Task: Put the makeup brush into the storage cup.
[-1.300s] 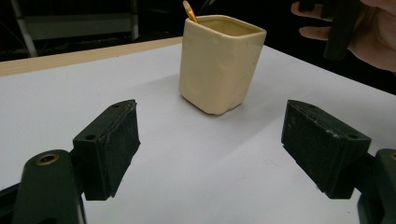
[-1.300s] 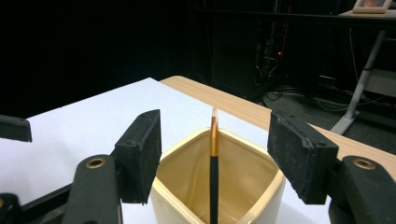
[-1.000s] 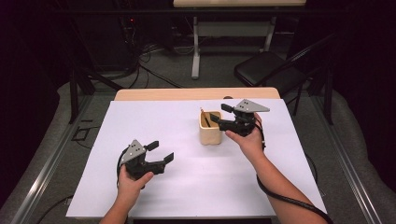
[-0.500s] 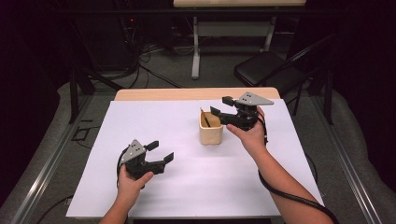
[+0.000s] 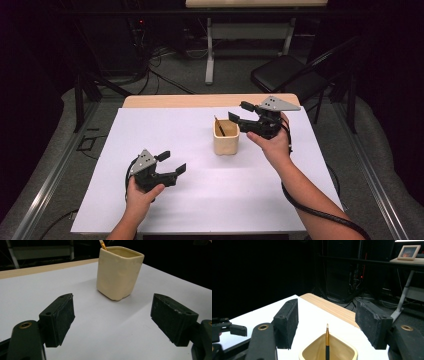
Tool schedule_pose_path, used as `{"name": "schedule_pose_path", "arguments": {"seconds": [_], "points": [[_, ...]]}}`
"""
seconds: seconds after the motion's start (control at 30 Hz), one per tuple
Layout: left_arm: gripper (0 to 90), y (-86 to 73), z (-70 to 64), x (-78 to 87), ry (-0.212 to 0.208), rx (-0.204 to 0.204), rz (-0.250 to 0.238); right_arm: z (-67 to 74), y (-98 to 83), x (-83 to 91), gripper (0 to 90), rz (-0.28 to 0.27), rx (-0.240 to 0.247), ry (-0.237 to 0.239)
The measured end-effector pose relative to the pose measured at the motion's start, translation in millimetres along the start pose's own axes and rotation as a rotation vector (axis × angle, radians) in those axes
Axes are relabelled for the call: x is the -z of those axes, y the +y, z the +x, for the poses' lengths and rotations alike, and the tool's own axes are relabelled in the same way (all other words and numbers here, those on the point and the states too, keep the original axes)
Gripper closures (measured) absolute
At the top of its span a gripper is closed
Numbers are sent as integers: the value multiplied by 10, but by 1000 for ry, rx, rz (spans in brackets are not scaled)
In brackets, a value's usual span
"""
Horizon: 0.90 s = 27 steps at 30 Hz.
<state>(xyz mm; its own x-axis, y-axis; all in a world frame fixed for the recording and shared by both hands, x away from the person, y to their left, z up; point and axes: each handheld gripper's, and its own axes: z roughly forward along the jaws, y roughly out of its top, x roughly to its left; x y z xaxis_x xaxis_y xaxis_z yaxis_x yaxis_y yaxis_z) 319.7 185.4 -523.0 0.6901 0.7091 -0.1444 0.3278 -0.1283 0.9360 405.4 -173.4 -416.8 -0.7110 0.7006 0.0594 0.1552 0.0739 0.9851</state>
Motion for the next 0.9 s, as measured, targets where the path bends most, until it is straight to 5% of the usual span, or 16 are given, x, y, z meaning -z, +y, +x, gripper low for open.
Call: {"name": "schedule_pose_path", "arguments": {"seconds": [0.9], "points": [[192,3,-25,0,0,-6,-1,89,20,447,351,-9,28,12]]}}
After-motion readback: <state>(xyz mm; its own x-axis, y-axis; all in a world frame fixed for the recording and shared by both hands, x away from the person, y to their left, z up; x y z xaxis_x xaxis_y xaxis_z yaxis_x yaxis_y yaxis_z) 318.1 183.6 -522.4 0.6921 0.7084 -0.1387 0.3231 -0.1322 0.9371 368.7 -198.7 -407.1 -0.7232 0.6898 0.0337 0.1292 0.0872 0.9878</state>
